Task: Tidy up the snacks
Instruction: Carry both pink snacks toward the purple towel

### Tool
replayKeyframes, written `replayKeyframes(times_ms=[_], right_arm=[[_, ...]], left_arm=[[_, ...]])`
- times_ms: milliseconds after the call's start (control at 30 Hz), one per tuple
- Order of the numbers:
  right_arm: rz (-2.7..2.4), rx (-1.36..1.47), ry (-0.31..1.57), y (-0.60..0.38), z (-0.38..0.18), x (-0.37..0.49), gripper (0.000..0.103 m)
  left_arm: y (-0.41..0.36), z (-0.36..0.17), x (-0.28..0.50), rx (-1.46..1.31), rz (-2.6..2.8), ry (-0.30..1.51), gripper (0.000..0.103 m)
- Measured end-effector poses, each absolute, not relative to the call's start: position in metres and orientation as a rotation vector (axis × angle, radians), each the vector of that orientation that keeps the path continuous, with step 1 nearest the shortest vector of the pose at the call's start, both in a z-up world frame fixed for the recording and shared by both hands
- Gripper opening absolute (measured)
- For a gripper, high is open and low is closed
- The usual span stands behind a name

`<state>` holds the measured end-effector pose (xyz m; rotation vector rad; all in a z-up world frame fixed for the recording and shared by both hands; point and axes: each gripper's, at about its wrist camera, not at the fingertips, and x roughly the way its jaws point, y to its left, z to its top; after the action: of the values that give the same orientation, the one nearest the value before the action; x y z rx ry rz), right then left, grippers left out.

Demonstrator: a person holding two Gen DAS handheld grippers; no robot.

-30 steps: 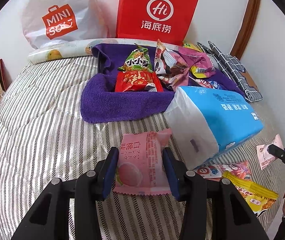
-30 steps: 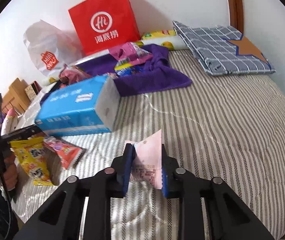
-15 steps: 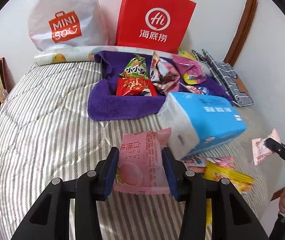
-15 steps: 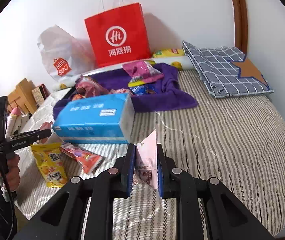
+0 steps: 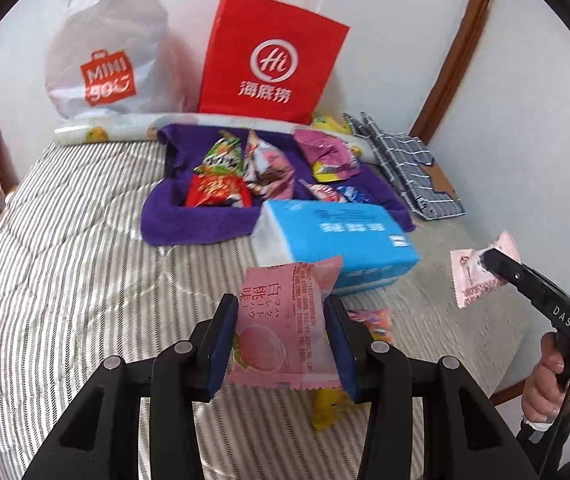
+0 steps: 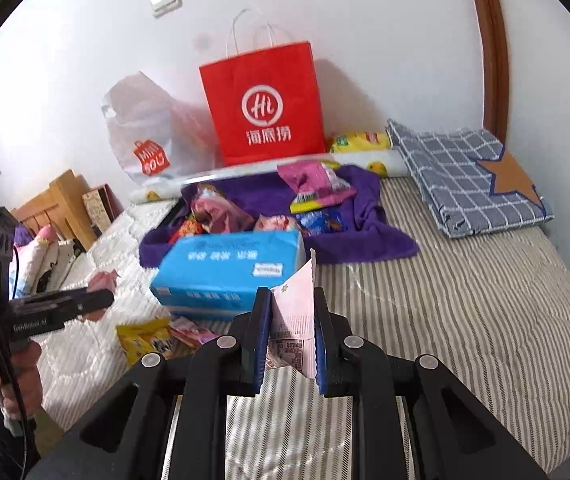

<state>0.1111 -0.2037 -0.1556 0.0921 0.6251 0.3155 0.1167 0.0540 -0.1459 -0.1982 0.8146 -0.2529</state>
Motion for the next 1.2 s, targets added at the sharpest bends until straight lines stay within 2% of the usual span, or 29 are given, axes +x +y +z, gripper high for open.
replayKeyframes(times_ms=[633, 1200], right_arm=[[0.305, 0.121, 0.507, -0.206, -0.106, 0.090, 0.019], [0.317, 0.113, 0.488, -0.199, -0.098, 0.089, 0.019]], left_arm=[[0.009, -0.097, 0.106, -0.191, -0.292, 0.752, 0.042], [0.011, -0.090, 0.106, -0.206, -0.292, 0.733, 0.042]])
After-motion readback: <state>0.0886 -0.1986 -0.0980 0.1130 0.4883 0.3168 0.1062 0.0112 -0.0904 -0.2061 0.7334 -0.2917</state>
